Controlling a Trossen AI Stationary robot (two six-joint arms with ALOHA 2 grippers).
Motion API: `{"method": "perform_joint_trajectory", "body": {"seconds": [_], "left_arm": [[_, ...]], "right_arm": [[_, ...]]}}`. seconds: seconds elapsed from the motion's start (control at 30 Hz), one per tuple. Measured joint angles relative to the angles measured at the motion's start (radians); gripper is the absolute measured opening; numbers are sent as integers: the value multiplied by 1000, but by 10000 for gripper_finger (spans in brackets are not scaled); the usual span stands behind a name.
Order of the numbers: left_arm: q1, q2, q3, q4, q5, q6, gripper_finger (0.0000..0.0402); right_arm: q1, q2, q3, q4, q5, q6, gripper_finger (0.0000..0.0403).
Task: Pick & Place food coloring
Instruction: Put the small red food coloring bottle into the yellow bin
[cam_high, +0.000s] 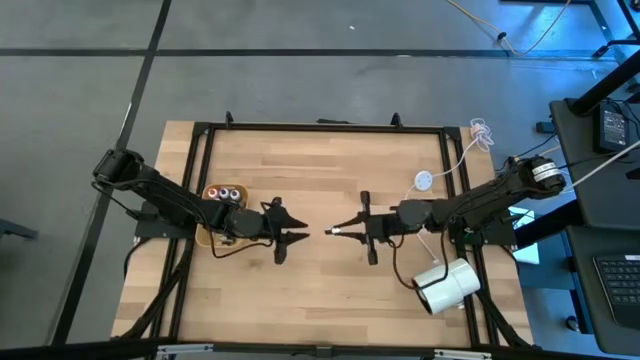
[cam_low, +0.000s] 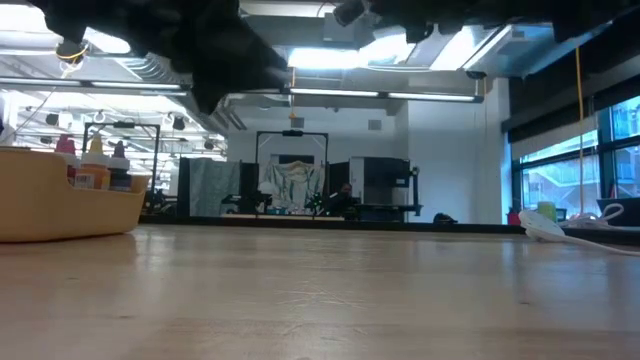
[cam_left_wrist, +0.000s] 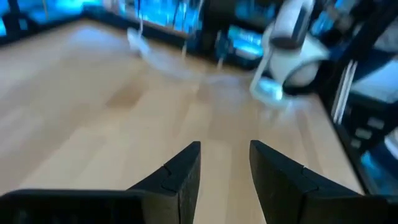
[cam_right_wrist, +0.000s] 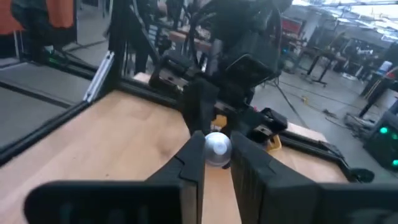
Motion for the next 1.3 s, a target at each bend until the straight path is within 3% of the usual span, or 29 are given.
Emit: {"method": "perform_joint_trajectory", "body": {"seconds": [0.37,0.7,1.03,1.3], "left_arm": [[5,0,0,238,70,192,116],[4,0,0,295,97,344,111],[-7,0,0,305,165,363,110],[-23,0,-1,315,163,386,107]], "right_arm": [[-1,9,0,156,-49,-26,60],[-2,58,62,215,-78,-28,61],[-18,200,167,206,-79,-65,62],[-23,230,180,195,-83,-47,62]]}}
